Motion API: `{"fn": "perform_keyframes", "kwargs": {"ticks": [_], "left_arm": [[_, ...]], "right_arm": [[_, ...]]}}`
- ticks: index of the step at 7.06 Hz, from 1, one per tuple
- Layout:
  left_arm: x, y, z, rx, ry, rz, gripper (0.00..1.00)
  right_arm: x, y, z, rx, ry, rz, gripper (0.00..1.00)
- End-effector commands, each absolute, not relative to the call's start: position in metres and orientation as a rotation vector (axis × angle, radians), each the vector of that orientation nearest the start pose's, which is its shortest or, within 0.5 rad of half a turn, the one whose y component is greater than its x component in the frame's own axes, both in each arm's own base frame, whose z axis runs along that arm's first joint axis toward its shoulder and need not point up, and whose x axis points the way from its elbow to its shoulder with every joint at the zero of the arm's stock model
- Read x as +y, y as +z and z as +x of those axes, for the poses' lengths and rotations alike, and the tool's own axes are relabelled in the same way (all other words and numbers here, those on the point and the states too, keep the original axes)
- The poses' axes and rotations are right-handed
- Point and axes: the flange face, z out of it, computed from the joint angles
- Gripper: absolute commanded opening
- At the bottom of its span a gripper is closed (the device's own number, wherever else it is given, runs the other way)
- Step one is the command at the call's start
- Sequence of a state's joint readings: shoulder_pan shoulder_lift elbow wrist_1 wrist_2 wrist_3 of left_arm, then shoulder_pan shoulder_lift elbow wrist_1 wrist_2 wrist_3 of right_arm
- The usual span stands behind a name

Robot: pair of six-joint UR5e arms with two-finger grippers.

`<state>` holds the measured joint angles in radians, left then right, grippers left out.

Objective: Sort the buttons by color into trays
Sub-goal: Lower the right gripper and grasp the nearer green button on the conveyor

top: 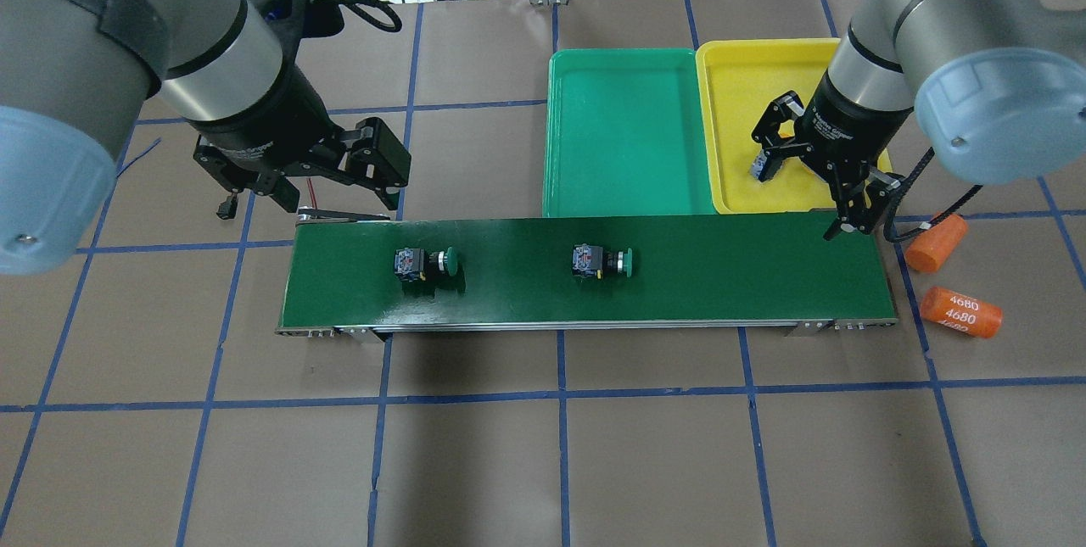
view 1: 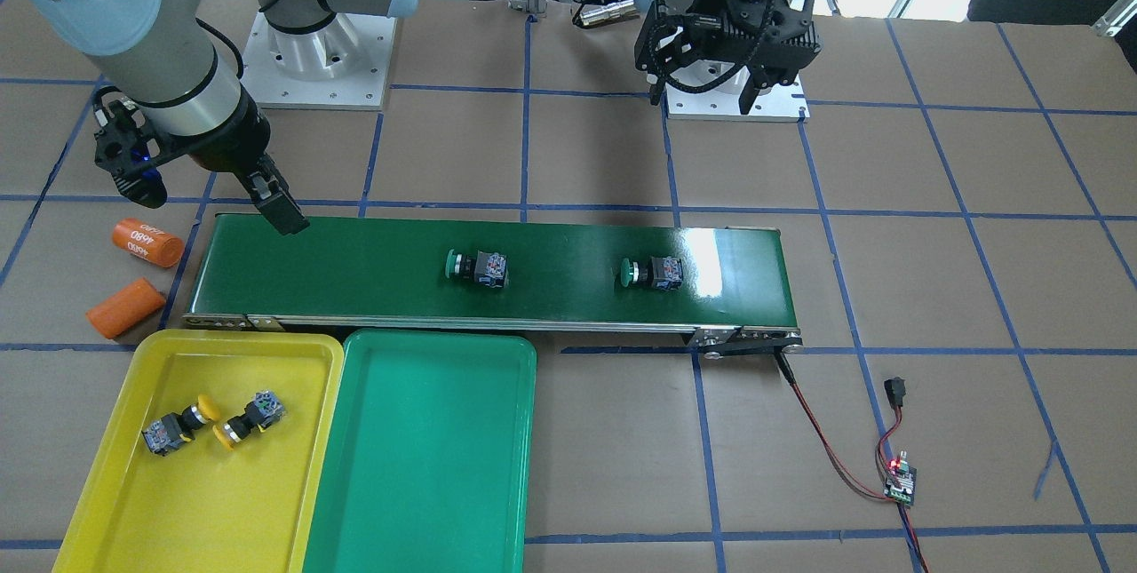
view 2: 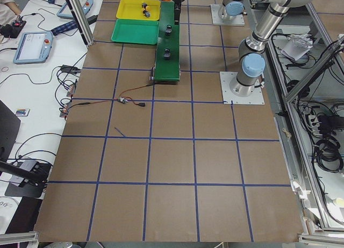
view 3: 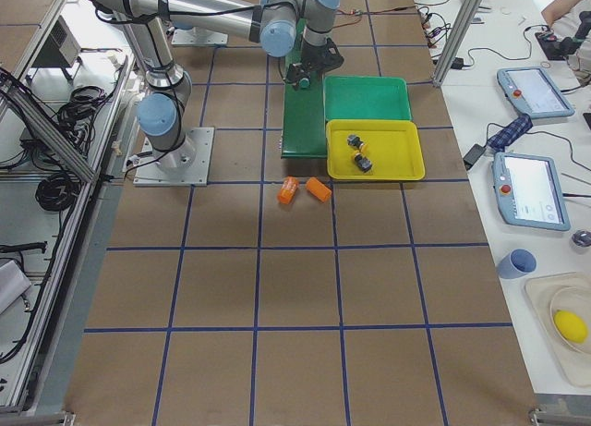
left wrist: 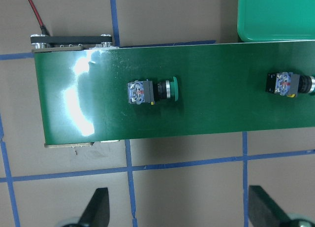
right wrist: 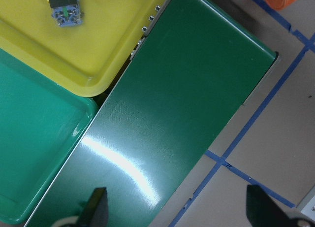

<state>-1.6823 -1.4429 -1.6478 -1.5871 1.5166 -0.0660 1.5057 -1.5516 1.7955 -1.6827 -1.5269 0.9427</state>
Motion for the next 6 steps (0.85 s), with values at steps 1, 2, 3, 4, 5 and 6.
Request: {"fn": "perform_keyframes", "kwargs": {"ticks": [1,2,3,4,5,6], "left_arm": [[-0.424,0.512,-0.184,3.195,-0.062,0.078,1.0],[-0.427,0.516,-0.18,3.193,-0.075,0.068,1.0],[-0.429,0.517,-0.177,3.203,-0.077,0.054,1.0],[-0.427,0.516,-0.177,3.199,-0.077,0.056,1.0],[-0.427,0.519,-0.178,3.201,-0.086,0.059,1.0],[-0.427,0.519,-0.178,3.202,-0.086,0.059,1.0]], "right_arm": [[-0.475,0.36,0.121,2.61,0.282,1.74,1.0],[-0.479,0.357,0.129,2.559,0.254,1.799,1.0],[-0.483,0.344,0.145,2.535,0.265,1.856,1.0],[-0.492,0.33,0.169,2.518,0.212,1.867,1.0],[-0.503,0.31,0.187,2.462,0.167,1.935,1.0],[-0.513,0.294,0.195,2.429,0.151,1.967,1.0]]}}
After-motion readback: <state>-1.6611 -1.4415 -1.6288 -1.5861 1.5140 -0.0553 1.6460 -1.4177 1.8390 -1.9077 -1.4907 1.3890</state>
